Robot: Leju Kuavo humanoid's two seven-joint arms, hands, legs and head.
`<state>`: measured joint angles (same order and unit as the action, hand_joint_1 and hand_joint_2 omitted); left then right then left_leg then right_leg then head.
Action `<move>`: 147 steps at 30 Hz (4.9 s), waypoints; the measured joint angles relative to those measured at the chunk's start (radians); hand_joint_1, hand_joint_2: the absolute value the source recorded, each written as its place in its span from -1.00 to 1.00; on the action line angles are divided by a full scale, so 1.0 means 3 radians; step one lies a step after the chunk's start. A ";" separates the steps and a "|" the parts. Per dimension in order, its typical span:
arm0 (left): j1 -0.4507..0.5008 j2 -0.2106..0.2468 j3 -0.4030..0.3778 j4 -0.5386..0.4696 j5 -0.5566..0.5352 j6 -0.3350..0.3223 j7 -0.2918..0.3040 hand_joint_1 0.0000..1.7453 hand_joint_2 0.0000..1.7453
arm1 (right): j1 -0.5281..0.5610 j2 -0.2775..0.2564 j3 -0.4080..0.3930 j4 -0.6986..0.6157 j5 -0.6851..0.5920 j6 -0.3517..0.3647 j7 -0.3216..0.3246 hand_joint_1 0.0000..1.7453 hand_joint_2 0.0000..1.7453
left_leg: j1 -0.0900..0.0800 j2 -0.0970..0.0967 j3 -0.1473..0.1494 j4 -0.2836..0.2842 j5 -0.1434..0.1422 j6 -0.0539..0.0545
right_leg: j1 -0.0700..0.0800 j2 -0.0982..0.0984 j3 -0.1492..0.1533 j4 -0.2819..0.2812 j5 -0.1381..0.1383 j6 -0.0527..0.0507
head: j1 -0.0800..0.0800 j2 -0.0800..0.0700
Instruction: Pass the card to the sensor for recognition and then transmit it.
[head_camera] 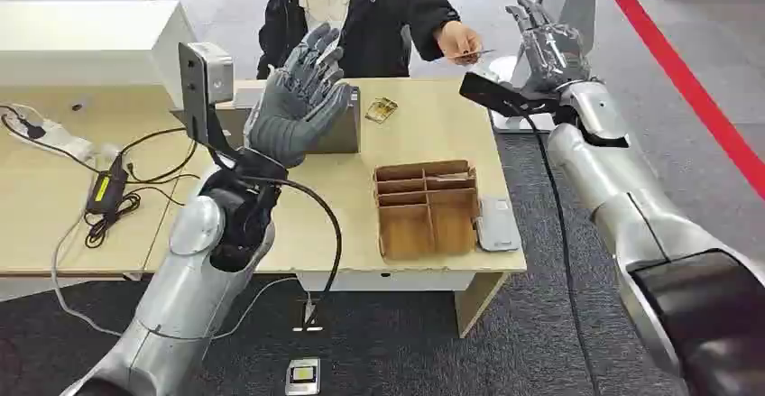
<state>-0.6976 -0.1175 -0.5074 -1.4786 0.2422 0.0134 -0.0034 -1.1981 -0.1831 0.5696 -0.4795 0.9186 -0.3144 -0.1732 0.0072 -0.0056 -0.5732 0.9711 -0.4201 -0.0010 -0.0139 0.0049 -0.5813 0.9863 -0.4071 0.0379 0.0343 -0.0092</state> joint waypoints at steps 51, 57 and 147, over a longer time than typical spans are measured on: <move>0.0068 0.0020 0.0000 -0.0169 0.0000 0.0024 0.0192 -1.00 1.00 | -0.0095 0.0011 0.0147 0.0425 -0.0441 -0.0027 -0.0306 1.00 1.00 | 0.0000 0.0001 0.0001 0.0001 0.0000 0.0000 | 0.0000 0.0000 0.0000 0.0000 0.0000 0.0000 | -0.0001 0.0000; 0.0139 0.0071 0.0001 -0.0261 -0.0051 0.0137 0.0221 -1.00 1.00 | -0.0036 0.0008 0.0066 0.0323 -0.0642 0.0013 -0.0459 1.00 1.00 | 0.0000 0.0002 0.0001 0.0001 0.0000 0.0000 | 0.0000 0.0000 0.0000 0.0000 0.0000 0.0000 | 0.0000 0.0000; 0.0249 0.0411 -0.0234 -0.0436 0.0009 0.0347 0.0249 -1.00 1.00 | 0.1779 -0.0318 -0.0262 -0.0162 -0.1028 0.0141 -0.0271 1.00 1.00 | 0.0000 0.0003 0.0005 0.0000 0.0000 0.0000 | 0.0000 0.0002 0.0004 -0.0004 0.0000 0.0000 | -0.0001 0.0000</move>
<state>-0.6229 0.0057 -0.5776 -1.6094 0.2449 0.1175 0.0713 -0.6645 -0.2785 0.4910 -0.5280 0.6104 -0.2720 -0.2545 0.0071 -0.0047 -0.5716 0.9712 -0.4202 -0.0008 -0.0139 0.0055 -0.5800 0.9851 -0.4070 0.0379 0.0340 -0.0092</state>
